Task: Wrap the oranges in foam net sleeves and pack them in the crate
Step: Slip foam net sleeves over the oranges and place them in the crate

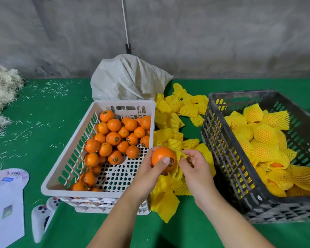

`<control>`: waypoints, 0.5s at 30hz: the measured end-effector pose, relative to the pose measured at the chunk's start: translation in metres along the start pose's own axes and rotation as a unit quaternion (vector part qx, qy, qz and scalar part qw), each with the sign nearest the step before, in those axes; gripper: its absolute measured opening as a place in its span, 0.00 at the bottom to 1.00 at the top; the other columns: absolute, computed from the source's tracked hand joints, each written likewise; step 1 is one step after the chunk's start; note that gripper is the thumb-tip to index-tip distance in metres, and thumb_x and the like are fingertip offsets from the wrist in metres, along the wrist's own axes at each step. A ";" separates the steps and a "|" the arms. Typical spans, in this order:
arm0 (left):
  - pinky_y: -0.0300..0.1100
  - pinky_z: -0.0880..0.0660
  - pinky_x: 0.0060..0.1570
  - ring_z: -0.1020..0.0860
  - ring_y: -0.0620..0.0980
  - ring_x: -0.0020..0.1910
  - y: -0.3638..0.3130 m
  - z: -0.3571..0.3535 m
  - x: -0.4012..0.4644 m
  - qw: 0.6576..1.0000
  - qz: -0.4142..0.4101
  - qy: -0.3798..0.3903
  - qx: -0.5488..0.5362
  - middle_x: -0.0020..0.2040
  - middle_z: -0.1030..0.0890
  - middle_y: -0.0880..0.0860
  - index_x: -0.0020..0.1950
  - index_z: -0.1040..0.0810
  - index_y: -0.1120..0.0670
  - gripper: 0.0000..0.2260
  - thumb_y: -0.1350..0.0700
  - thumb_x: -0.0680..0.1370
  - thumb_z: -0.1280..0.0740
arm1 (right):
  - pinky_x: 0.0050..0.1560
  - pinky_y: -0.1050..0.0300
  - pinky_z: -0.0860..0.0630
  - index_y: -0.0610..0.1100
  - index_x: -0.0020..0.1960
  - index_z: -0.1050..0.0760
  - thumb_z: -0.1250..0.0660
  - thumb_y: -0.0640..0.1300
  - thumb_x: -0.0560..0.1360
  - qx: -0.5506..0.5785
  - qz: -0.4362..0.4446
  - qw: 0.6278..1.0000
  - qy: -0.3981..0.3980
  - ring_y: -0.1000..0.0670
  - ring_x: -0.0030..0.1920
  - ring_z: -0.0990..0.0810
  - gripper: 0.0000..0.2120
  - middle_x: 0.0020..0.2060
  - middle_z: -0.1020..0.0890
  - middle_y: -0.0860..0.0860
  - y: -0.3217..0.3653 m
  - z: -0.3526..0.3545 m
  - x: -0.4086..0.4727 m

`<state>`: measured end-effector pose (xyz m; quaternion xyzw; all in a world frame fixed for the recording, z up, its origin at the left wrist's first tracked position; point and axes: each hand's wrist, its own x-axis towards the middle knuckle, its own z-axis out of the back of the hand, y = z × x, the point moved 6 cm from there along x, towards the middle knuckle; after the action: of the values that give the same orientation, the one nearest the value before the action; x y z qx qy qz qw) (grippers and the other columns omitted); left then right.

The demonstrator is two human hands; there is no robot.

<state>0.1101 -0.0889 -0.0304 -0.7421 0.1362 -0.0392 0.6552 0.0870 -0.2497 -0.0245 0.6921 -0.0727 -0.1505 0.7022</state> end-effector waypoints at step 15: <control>0.41 0.19 0.52 0.15 0.49 0.55 -0.005 -0.012 -0.001 0.998 0.010 0.063 0.017 0.59 0.18 0.46 0.66 0.23 0.34 0.29 0.42 0.67 0.18 | 0.40 0.61 0.23 0.53 0.51 0.24 0.29 0.43 0.77 -0.016 0.041 0.994 -0.105 0.56 0.43 0.19 0.07 0.45 0.18 0.53 -0.006 0.011 0.011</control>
<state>0.1073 -0.0999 -0.0235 -0.7256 0.1836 -0.0813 0.6581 0.0930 -0.2633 -0.0312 0.6576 -0.1718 -0.1946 0.7072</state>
